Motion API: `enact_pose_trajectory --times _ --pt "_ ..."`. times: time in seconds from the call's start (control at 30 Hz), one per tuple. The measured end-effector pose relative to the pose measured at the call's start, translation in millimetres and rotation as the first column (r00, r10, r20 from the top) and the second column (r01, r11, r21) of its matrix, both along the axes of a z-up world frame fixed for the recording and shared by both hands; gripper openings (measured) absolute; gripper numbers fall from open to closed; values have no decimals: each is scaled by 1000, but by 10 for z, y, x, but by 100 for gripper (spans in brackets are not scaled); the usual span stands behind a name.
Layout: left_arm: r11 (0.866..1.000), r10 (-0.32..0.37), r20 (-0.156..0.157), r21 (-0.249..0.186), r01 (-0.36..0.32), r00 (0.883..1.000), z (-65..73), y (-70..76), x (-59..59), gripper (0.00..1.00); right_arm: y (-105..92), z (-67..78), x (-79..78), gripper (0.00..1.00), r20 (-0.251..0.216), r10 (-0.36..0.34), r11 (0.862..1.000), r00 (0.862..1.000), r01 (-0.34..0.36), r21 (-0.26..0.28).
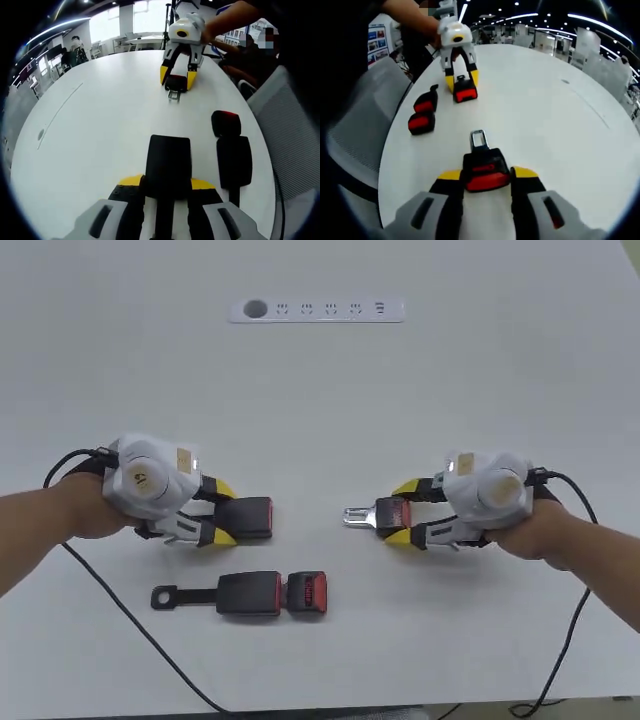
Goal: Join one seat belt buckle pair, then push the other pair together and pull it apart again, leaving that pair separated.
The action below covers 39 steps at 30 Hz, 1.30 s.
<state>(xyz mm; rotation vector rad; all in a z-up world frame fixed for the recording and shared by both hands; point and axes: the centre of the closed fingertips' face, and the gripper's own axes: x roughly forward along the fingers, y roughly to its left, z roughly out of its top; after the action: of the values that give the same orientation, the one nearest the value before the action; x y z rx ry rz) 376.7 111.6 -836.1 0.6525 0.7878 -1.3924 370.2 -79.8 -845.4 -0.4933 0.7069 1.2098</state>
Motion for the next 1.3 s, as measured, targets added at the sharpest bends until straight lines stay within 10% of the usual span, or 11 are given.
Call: enact_pose_trajectory --times 0.63,0.73,0.87,1.1,1.3 --pt "1000 3 4 21 -3 1000 0 -35 2 34 -333 16 -73 38 -10 -29 999 1000 28 -34" --pt "994 111 -91 9 -111 990 42 -89 -2 37 -344 27 -94 41 -3 -34 999 999 33 -24" --pt "981 192 -72 -17 -194 979 158 -81 130 48 -380 119 -19 54 -10 -187 981 982 187 52" --pt "913 385 -19 -142 -384 923 494 -9 336 74 -547 265 62 79 15 -447 890 894 444 102" --pt "808 553 1 -242 -537 833 761 216 385 91 -484 428 -18 93 80 -526 848 847 514 133"
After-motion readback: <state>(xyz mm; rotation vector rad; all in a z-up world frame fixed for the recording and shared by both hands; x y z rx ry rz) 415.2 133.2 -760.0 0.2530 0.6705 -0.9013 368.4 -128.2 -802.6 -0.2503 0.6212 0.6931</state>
